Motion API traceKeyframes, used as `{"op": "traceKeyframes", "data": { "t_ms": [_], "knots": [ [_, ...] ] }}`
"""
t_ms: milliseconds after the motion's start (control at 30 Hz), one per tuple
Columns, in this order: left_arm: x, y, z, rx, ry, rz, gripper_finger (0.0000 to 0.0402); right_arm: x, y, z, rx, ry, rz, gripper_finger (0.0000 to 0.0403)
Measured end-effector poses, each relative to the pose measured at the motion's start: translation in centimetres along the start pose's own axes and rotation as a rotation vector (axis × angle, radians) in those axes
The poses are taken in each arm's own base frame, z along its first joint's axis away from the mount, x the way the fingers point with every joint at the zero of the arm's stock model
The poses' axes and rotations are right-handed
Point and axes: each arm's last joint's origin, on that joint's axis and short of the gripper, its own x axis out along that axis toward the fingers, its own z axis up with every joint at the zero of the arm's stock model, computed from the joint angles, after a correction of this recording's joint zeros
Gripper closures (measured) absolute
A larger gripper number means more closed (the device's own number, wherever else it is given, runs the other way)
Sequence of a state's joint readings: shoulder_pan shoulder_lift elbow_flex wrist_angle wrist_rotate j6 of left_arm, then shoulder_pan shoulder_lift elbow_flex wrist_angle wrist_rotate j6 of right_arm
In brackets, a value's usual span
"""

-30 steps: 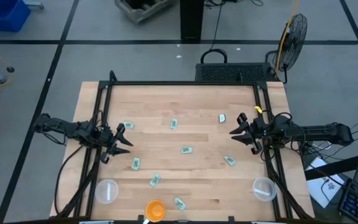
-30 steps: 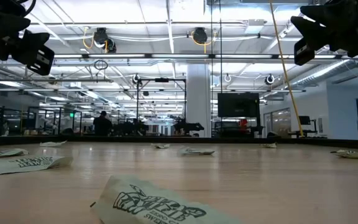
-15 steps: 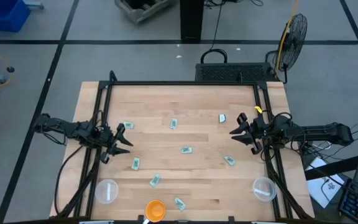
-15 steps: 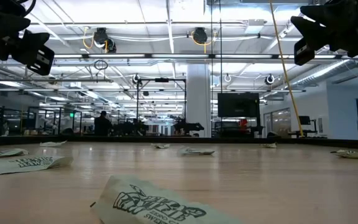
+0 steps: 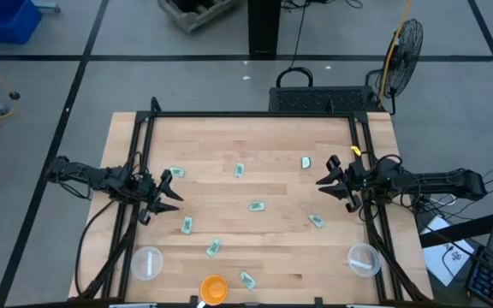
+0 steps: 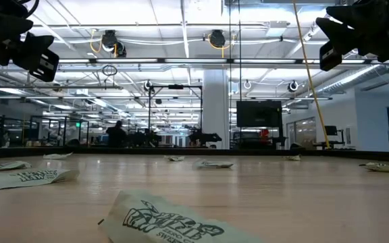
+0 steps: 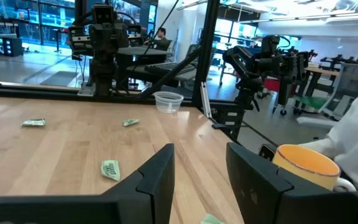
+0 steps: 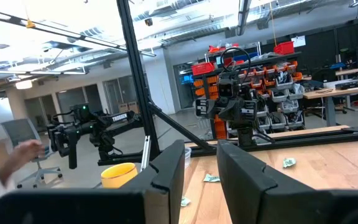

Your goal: Pick and place Stevia / Truvia into bins

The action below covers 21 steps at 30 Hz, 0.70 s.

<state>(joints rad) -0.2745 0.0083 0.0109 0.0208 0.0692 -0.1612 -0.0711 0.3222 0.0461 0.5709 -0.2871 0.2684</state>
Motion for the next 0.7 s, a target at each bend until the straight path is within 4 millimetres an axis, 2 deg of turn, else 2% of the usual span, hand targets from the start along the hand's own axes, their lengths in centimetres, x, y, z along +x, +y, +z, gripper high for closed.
{"op": "traceKeyframes", "data": {
  "t_ms": [167,367,700],
  "knots": [
    [0.00,0.00,0.02,0.001,-0.002,0.000,0.0252,0.00,0.00,0.00,0.000,0.000,0.000,0.0314],
    [-0.03,-0.15,0.79,-0.185,-0.080,-0.028,0.0252,0.00,0.00,0.00,0.000,0.000,0.000,0.0314],
    [-0.04,0.00,0.83,-0.151,-0.095,0.026,0.0252,0.00,0.00,0.00,0.000,0.000,0.000,0.0314]
  ]
}}
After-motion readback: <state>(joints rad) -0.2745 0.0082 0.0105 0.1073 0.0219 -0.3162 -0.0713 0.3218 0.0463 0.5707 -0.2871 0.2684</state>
